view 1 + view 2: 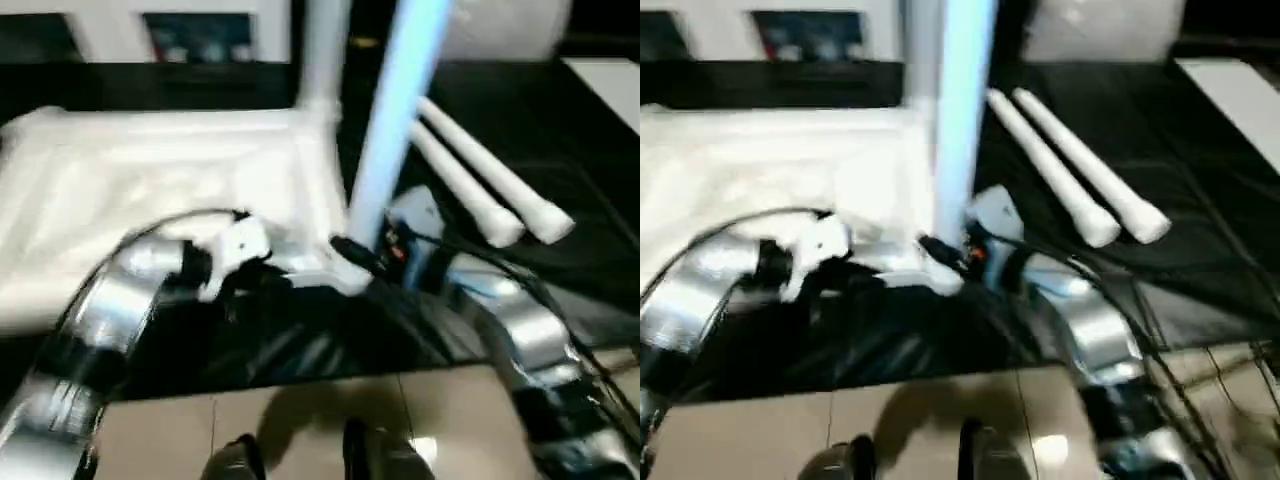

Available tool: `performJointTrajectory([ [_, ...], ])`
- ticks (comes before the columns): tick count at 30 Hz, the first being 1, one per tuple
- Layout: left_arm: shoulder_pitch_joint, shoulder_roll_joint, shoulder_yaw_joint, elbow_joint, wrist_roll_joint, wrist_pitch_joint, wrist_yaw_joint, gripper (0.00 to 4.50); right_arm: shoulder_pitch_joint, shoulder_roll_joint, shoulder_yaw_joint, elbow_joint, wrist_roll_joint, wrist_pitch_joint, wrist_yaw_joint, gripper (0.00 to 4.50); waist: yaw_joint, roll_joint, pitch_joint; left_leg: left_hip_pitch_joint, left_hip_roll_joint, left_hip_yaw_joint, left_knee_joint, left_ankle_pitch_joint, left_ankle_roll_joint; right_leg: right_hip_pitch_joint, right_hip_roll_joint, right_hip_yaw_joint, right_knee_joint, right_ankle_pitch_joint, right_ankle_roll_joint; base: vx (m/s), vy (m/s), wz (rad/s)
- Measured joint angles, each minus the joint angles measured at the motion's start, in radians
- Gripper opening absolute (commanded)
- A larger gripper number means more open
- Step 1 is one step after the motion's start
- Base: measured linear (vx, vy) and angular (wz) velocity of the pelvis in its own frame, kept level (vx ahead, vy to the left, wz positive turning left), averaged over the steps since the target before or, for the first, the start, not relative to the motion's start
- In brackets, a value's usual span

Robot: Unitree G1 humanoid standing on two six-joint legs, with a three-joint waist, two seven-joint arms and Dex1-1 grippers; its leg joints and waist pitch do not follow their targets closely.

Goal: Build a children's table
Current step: Insert table leg to table base

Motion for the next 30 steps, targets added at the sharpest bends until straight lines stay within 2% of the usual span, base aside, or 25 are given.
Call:
performJointTrajectory([
  [1,0.014,-0.016,0.003,-0.038,0.000,0.039,0.027,0.00,-0.007,0.004,-0.006,0.006,-0.002,0.000,-0.013,1.89,0.001,0.001,0.004,0.000,0.000,-0.002,0.000,0.000,0.000,0.000,0.000,-0.002,-0.001,0.000,0.000,0.000,0.000,0.00],
  [2,0.042,-0.035,0.012,-0.102,0.015,0.096,0.063,0.00,-0.022,0.018,-0.012,0.023,-0.002,0.000,-0.030,1.89,-0.004,-0.005,0.006,0.000,0.000,-0.002,-0.001,0.000,0.000,-0.001,0.001,-0.002,-0.002,0.000,0.000,0.000,0.000,0.00],
  [3,0.051,-0.052,0.016,-0.127,0.027,0.123,0.086,0.00,-0.033,0.022,-0.018,0.033,-0.003,0.000,-0.040,1.89,-0.003,-0.003,0.009,0.000,0.000,-0.002,-0.001,0.000,0.000,-0.002,0.001,-0.002,-0.001,0.000,0.000,0.000,0.000,0.00],
  [6,0.076,-0.114,0.019,-0.223,0.074,0.228,0.171,0.00,-0.066,0.040,-0.025,0.065,-0.013,-0.002,-0.063,1.89,-0.002,-0.015,0.019,0.001,0.001,-0.003,-0.003,0.000,0.000,-0.003,0.002,-0.005,-0.002,0.000,0.000,0.000,0.000,0.00],
  [7,0.076,-0.132,0.017,-0.230,0.077,0.246,0.192,0.00,-0.072,0.041,-0.026,0.073,-0.017,-0.002,-0.066,1.89,-0.001,-0.016,0.020,0.001,0.002,-0.003,-0.003,0.000,0.000,-0.003,0.002,-0.008,-0.004,0.000,0.000,0.000,0.000,0.00],
  [10,0.070,-0.158,-0.008,-0.248,0.082,0.287,0.253,0.00,-0.085,0.043,-0.033,0.096,-0.023,-0.009,-0.079,1.89,-0.002,-0.011,0.022,0.002,0.004,-0.005,-0.004,0.000,0.000,0.001,-0.001,-0.017,-0.012,0.000,0.000,0.000,0.000,0.00],
  [13,0.054,-0.157,-0.031,-0.248,0.091,0.306,0.278,0.00,-0.095,0.046,-0.035,0.111,-0.031,-0.012,-0.083,1.89,-0.002,-0.010,0.024,0.004,0.003,-0.005,-0.004,0.000,0.000,0.002,-0.002,-0.018,-0.012,0.000,0.000,0.000,0.000,0.00],
  [16,0.039,-0.152,-0.047,-0.271,0.128,0.372,0.291,0.00,-0.108,0.054,-0.034,0.141,-0.035,-0.034,-0.079,1.89,-0.003,-0.003,0.028,0.009,0.003,-0.005,-0.008,0.000,0.000,0.007,-0.007,-0.030,-0.013,-0.001,0.002,0.000,0.000,0.00],
  [17,0.034,-0.152,-0.049,-0.273,0.133,0.389,0.296,0.00,-0.110,0.059,-0.035,0.150,-0.035,-0.042,-0.079,1.89,0.002,0.004,0.032,0.006,0.004,-0.004,-0.015,0.000,0.000,0.008,-0.011,-0.034,0.002,-0.011,0.002,-0.059,-0.016,0.02],
  [18,0.023,-0.154,-0.052,-0.269,0.131,0.404,0.297,0.00,-0.109,0.059,-0.039,0.153,-0.035,-0.046,-0.079,1.89,0.010,0.000,0.034,0.007,0.003,0.004,-0.020,0.000,0.000,0.000,-0.012,-0.010,0.060,-0.052,-0.007,-0.059,-0.016,0.02],
  [19,0.016,-0.159,-0.053,-0.265,0.127,0.416,0.300,0.00,-0.107,0.058,-0.046,0.156,-0.034,-0.047,-0.077,1.89,0.014,-0.010,0.032,0.008,0.002,0.016,-0.020,0.000,0.000,0.007,-0.014,0.019,0.107,-0.073,-0.008,-0.022,-0.091,0.29],
  [20,0.013,-0.164,-0.047,-0.269,0.123,0.419,0.308,0.00,-0.122,0.060,-0.052,0.167,-0.032,-0.047,-0.073,1.89,0.034,-0.045,0.030,0.024,-0.003,0.038,-0.007,-0.007,-0.004,-0.013,-0.014,0.045,0.111,-0.064,0.011,0.064,-0.146,0.12],
  [21,0.013,-0.165,-0.044,-0.274,0.120,0.421,0.313,0.00,-0.133,0.061,-0.055,0.174,-0.031,-0.047,-0.069,1.89,0.041,-0.037,0.033,0.013,-0.004,0.016,0.017,-0.034,-0.002,-0.011,-0.012,0.035,0.104,-0.064,0.011,0.064,-0.146,0.12],
  [22,0.013,-0.164,-0.044,-0.279,0.111,0.432,0.316,0.00,-0.142,0.064,-0.056,0.183,-0.028,-0.047,-0.068,2.24,0.050,-0.026,0.030,0.004,-0.017,-0.020,0.038,-0.039,0.010,-0.007,-0.010,0.026,0.097,-0.064,0.012,0.119,-0.061,-0.43],
  [23,0.011,-0.168,-0.045,-0.284,0.100,0.443,0.318,0.00,-0.143,0.066,-0.061,0.187,-0.024,-0.047,-0.068,2.45,0.051,-0.013,0.029,0.001,-0.029,-0.042,0.030,-0.031,0.001,-0.009,-0.008,0.002,0.087,-0.064,0.012,0.089,0.022,-0.31],
  [24,0.008,-0.172,-0.045,-0.287,0.096,0.446,0.323,0.00,-0.139,0.068,-0.063,0.204,-0.024,-0.046,-0.069,2.59,0.054,-0.006,0.026,0.003,-0.021,-0.046,0.020,-0.014,-0.018,-0.010,-0.001,0.003,0.081,-0.055,0.003,0.089,0.022,-0.31],
  [25,0.008,-0.170,-0.045,-0.290,0.093,0.448,0.324,0.00,-0.135,0.070,-0.066,0.209,-0.022,-0.050,-0.069,2.66,0.048,-0.003,0.025,-0.001,-0.015,-0.045,0.019,-0.005,-0.015,-0.009,0.006,0.004,0.071,-0.039,-0.011,0.000,0.000,0.00],
  [27,0.007,-0.166,-0.045,-0.289,0.094,0.446,0.327,0.00,-0.136,0.073,-0.066,0.222,-0.022,-0.051,-0.068,2.79,0.042,-0.007,0.023,0.002,-0.013,-0.035,0.019,-0.004,-0.015,-0.004,0.005,0.007,0.055,0.003,-0.028,0.000,0.000,0.00],
  [29,0.006,-0.158,-0.045,-0.279,0.094,0.423,0.326,0.00,-0.137,0.072,-0.062,0.234,-0.027,-0.065,-0.066,3.07,0.036,-0.007,0.024,0.005,-0.012,-0.027,0.018,-0.005,-0.015,-0.003,0.004,0.010,0.053,0.007,-0.027,0.000,0.000,0.00],
  [30,0.006,-0.154,-0.045,-0.273,0.093,0.409,0.325,0.00,-0.133,0.072,-0.061,0.242,-0.030,-0.072,-0.063,3.07,0.037,-0.007,0.024,0.005,-0.012,-0.027,0.016,-0.005,-0.015,-0.003,0.004,0.009,0.050,0.007,-0.026,0.000,0.000,0.00],
])
